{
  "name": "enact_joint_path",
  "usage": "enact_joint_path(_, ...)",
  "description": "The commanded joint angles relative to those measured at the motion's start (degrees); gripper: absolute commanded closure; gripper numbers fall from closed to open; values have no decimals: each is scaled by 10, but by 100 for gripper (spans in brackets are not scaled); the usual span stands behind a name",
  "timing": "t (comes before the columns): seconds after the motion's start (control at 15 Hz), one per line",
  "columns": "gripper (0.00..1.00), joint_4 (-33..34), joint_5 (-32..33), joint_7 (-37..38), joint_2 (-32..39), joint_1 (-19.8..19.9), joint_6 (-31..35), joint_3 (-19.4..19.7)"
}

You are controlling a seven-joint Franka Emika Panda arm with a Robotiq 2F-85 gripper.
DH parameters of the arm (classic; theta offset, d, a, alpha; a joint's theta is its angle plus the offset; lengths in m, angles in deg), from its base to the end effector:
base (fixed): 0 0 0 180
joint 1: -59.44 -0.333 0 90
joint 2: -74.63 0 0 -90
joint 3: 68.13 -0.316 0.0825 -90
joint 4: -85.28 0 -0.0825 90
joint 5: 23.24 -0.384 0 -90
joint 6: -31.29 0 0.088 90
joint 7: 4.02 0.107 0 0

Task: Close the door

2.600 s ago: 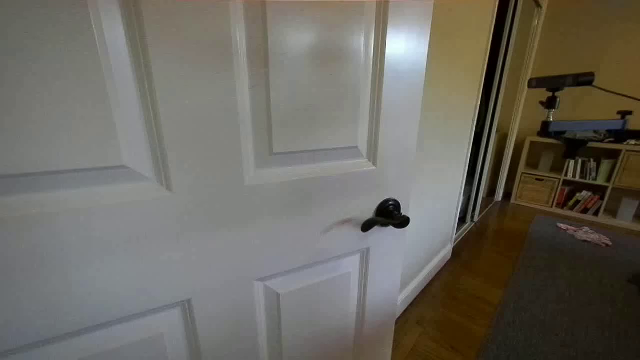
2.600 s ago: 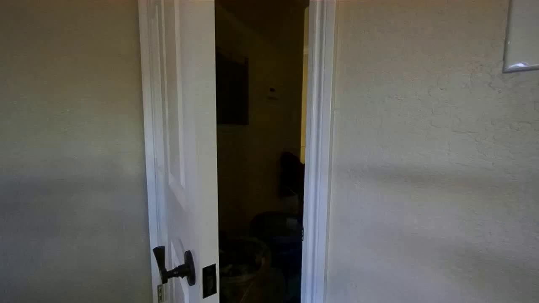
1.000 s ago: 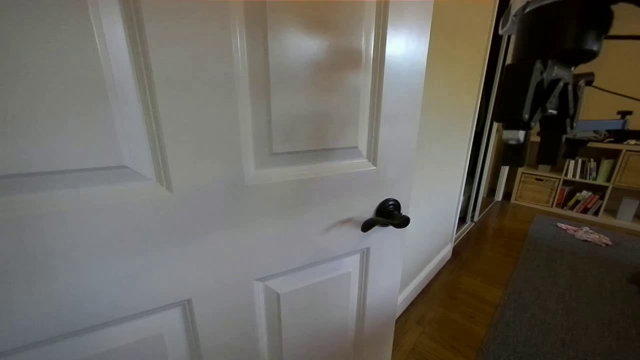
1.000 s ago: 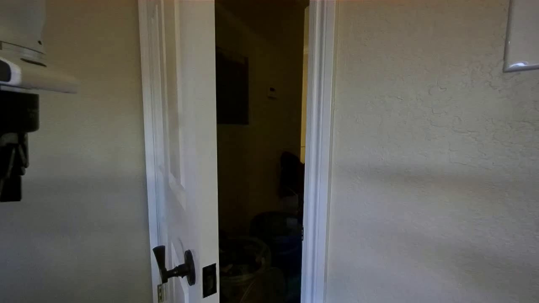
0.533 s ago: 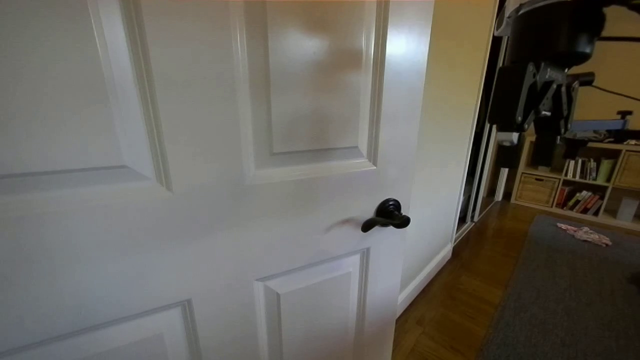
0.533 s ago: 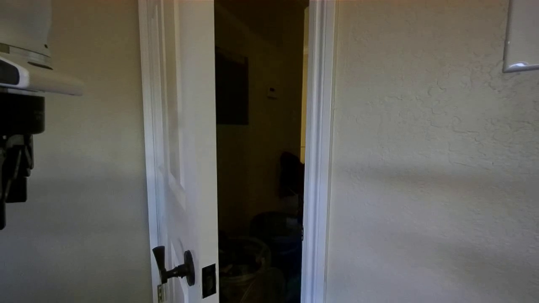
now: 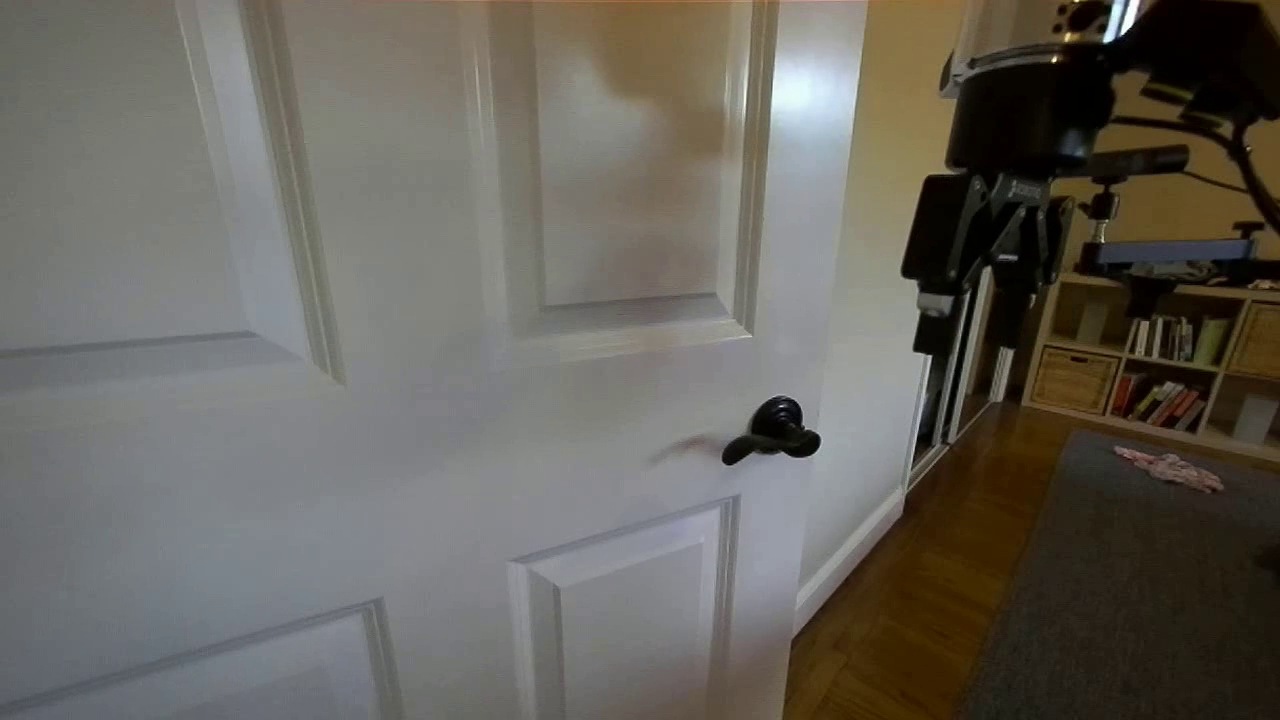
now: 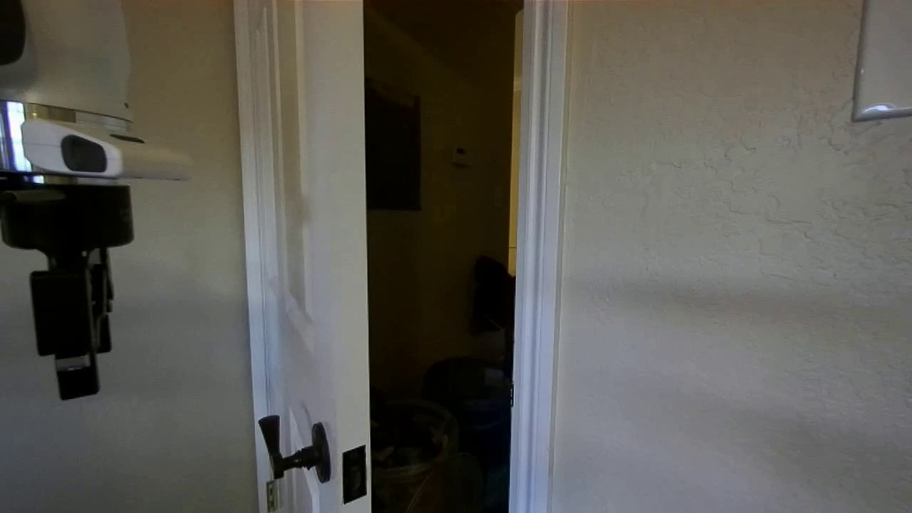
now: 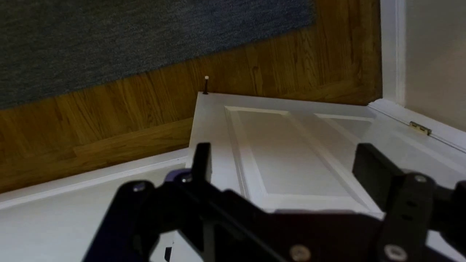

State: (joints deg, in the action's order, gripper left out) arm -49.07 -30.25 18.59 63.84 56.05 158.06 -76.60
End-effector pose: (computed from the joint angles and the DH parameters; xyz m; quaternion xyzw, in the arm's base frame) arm 0.4703 0.1039 0.4125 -0.9905 0.1295 -0.0155 0.0427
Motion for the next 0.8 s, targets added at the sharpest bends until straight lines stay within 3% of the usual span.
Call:
enact_joint_path(0.0,0,28,45,5,30,7,34,5)
enact_joint_path(0.73,0,134,107,-4,123,8,39,35)
